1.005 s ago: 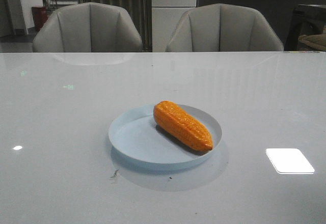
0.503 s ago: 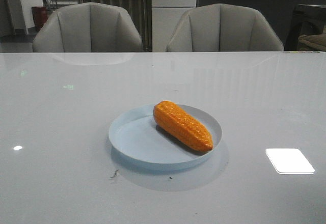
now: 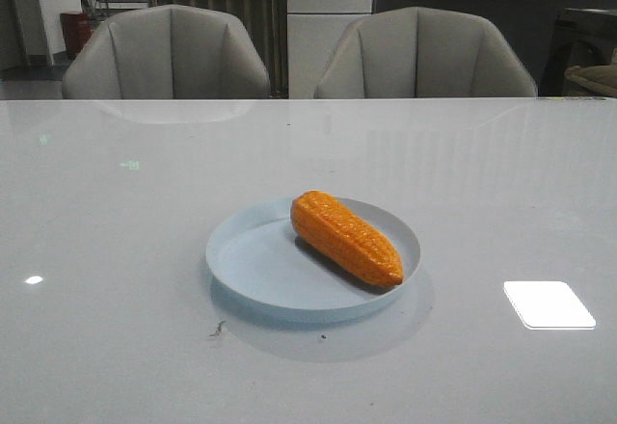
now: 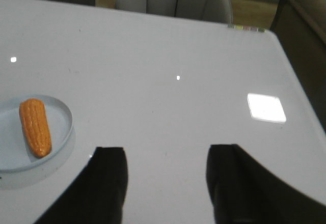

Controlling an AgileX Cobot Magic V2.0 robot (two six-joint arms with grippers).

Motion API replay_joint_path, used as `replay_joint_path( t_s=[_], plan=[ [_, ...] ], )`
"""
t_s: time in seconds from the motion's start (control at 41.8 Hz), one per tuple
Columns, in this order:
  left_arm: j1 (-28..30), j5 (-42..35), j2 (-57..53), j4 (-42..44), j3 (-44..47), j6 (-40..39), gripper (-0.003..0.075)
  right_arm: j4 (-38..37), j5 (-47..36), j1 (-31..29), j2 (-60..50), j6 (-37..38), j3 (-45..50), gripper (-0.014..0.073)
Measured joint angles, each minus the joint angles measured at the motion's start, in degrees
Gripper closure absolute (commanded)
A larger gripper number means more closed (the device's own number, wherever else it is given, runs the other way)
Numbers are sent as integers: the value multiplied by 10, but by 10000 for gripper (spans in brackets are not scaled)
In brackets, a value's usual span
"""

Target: Place corn on plate with both arms

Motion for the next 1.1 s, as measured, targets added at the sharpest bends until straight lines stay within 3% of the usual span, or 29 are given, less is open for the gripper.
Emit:
replay_joint_path(
  t_s=[0.168, 0.311, 0.503, 0.67, 0.862, 0.982, 1.101],
  plan=[
    [0, 0, 0, 0, 0, 0, 625, 2, 2, 0, -98, 0, 0, 405],
    [0, 1, 0, 0, 0, 0, 625, 13, -10, 0, -110, 0, 1, 547],
    [0, 1, 0, 0, 0, 0, 625, 62, -113, 0, -110, 0, 80, 536],
    [0, 1, 0, 0, 0, 0, 625, 116, -270, 0, -110, 0, 216, 536],
    [0, 1, 0, 0, 0, 0, 625, 124, -416, 0, -110, 0, 358, 536],
    [0, 1, 0, 0, 0, 0, 625, 125, -476, 0, -110, 0, 421, 536],
    [0, 1, 0, 0, 0, 0, 625, 125, -471, 0, -110, 0, 439, 536]
  ],
)
